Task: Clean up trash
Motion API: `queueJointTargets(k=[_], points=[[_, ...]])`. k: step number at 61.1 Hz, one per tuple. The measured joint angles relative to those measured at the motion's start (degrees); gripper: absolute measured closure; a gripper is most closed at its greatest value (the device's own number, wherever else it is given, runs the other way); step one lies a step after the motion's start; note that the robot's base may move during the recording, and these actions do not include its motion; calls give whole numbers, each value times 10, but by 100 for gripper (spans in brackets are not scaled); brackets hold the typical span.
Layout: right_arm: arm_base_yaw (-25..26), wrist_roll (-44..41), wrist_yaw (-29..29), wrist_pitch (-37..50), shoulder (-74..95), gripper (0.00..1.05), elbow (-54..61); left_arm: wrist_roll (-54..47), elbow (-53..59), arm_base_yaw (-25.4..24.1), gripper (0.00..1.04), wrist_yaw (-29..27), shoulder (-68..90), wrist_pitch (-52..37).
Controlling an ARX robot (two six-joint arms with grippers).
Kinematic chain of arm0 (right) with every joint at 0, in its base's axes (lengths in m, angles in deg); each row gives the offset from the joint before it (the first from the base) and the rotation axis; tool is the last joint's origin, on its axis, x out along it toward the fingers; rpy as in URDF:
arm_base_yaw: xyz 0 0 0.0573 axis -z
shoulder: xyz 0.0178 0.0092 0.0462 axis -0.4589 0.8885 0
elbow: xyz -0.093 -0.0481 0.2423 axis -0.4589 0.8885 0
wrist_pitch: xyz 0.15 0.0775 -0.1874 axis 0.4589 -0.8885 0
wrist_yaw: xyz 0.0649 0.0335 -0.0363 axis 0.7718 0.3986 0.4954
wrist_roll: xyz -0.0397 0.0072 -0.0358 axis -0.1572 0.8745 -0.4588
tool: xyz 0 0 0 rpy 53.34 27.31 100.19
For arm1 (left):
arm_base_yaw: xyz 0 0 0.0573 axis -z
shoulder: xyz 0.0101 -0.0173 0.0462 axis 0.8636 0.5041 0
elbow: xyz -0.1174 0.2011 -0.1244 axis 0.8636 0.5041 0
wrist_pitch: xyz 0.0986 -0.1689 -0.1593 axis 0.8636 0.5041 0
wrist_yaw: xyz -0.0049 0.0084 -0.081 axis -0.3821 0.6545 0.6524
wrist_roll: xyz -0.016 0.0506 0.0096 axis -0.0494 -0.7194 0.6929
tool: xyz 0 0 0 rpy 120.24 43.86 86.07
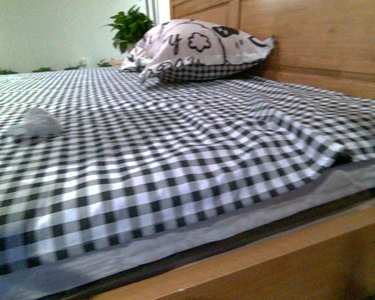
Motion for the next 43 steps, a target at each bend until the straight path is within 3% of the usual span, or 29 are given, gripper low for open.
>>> queueJointTargets(k=[43], points=[[1,0,-2,0,-1,84,1,0,2,-1,79,1,1,0]])
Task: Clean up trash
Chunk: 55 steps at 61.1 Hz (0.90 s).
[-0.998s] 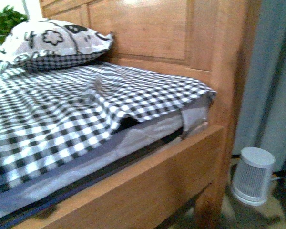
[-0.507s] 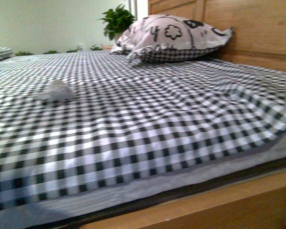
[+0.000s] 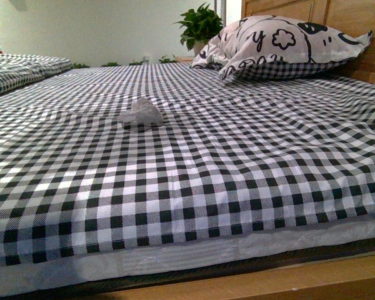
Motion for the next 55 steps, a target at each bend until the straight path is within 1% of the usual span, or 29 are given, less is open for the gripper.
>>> queueJointTargets(k=[3,4,5,6,7,10,11,12,15,16,17,18,19,21,24,26,29,31,33,34,35,36,37,41,43,51,55], points=[[0,0,2,0,0,84,0,2,0,1,79,-5,0,2],[0,0,2,0,0,84,0,7,-3,4,79,-19,3,10],[2,11,12,-11,3,84,-3,22,-12,8,79,-50,8,34],[6,26,29,-40,7,84,-13,40,-29,7,79,-94,16,77],[12,42,48,-75,13,84,-26,52,-41,-3,79,-114,21,103],[25,82,78,-144,33,84,-64,66,-64,-37,79,-124,33,139],[27,88,82,-154,38,84,-72,71,-75,-59,80,-116,40,153],[31,95,90,-169,47,84,-86,72,-80,-71,80,-110,43,156],[38,110,99,-181,67,84,-115,71,-112,-132,80,-64,61,165],[40,113,100,-182,71,84,-123,71,-118,-143,80,-54,64,166],[43,116,103,-183,80,84,-139,66,-133,-169,80,-31,70,166],[44,117,107,-184,86,84,-147,64,-140,-179,80,-18,74,166],[44,120,112,-184,95,84,-164,58,-157,-203,80,6,82,166],[45,121,118,-186,110,84,-190,54,-174,-225,80,32,90,167],[45,122,124,-190,133,84,-223,40,-218,-275,80,97,113,169],[44,122,125,-195,148,84,-246,29,-243,-298,80,128,129,169],[40,122,132,-211,174,84,-286,17,-277,-316,80,166,152,173],[36,122,140,-224,189,84,-311,6,-302,-326,80,202,171,180],[31,121,150,-238,208,84,-337,-6,-337,-337,80,256,198,197],[30,121,153,-243,214,84,-346,-12,-346,-340,80,269,205,203],[27,120,156,-253,228,84,-363,-19,-364,-346,80,297,220,213],[25,120,157,-257,235,84,-372,-21,-373,-349,80,305,226,217],[23,118,161,-265,249,84,-390,-30,-389,-355,80,340,241,226],[18,113,174,-290,293,84,-448,-62,-440,-369,80,414,286,257],[18,112,176,-302,316,84,-478,-80,-462,-376,80,442,309,270],[19,108,173,-359,416,84,-607,-145,-539,-394,80,511,388,334],[18,99,159,-387,468,84,-669,-175,-568,-399,80,531,419,373]])
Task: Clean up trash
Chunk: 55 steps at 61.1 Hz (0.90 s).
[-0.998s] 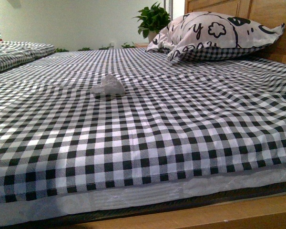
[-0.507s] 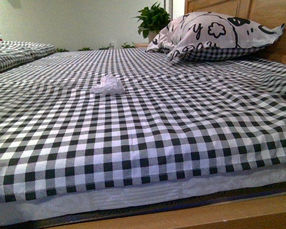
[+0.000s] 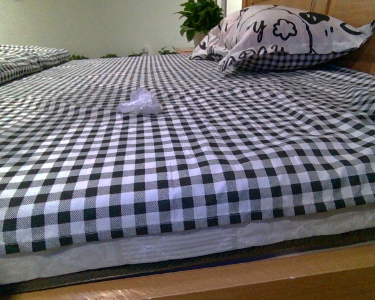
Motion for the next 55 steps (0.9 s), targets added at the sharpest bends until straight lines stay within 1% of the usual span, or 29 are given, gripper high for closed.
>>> queueJointTargets(k=[9,14,20,21,22,24,29,36,55], points=[[-13,-21,-22,-75,107,84,-145,-80,-33,-1,80,14,54,92],[-24,-50,-47,-156,196,84,-281,-145,-44,-1,80,32,94,170],[-35,-69,-67,-234,279,84,-408,-176,-42,-3,80,33,115,181],[-35,-69,-67,-234,279,84,-408,-185,-38,-4,80,32,118,181],[-37,-70,-72,-257,304,84,-447,-188,-36,-4,80,31,118,181],[-39,-76,-77,-276,329,84,-482,-200,-30,-5,80,26,121,185],[-45,-88,-89,-305,373,84,-534,-236,-7,-6,80,12,127,186],[-53,-90,-107,-326,417,84,-588,-274,17,-4,80,-3,146,179],[-65,-99,-115,-329,460,84,-657,-328,31,27,80,-32,225,110]])
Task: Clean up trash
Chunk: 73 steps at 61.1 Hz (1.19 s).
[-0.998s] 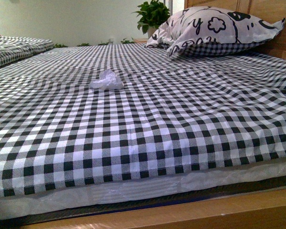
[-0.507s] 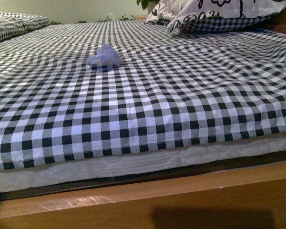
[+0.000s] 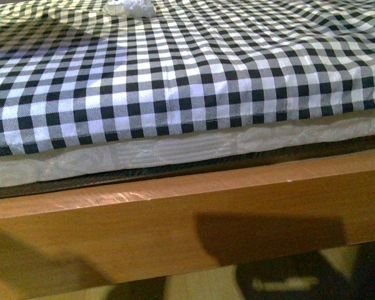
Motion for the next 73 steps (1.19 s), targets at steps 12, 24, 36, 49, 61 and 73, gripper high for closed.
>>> queueJointTargets(k=[12,24,36,49,61,73], points=[[6,-17,5,-6,33,84,-3,-33,7,11,80,-26,34,-44],[16,-28,8,-12,58,84,-3,-44,4,18,80,-32,54,-66],[20,-46,-9,-29,75,84,-3,-60,-38,32,80,-43,74,-64],[10,-77,-38,-43,97,84,-3,-59,-77,55,80,-36,89,-54],[-9,-86,-64,-50,116,84,-3,-55,-98,66,80,-28,97,-35],[-37,-90,-84,-53,132,84,-3,-46,-99,60,80,-25,103,-28]])
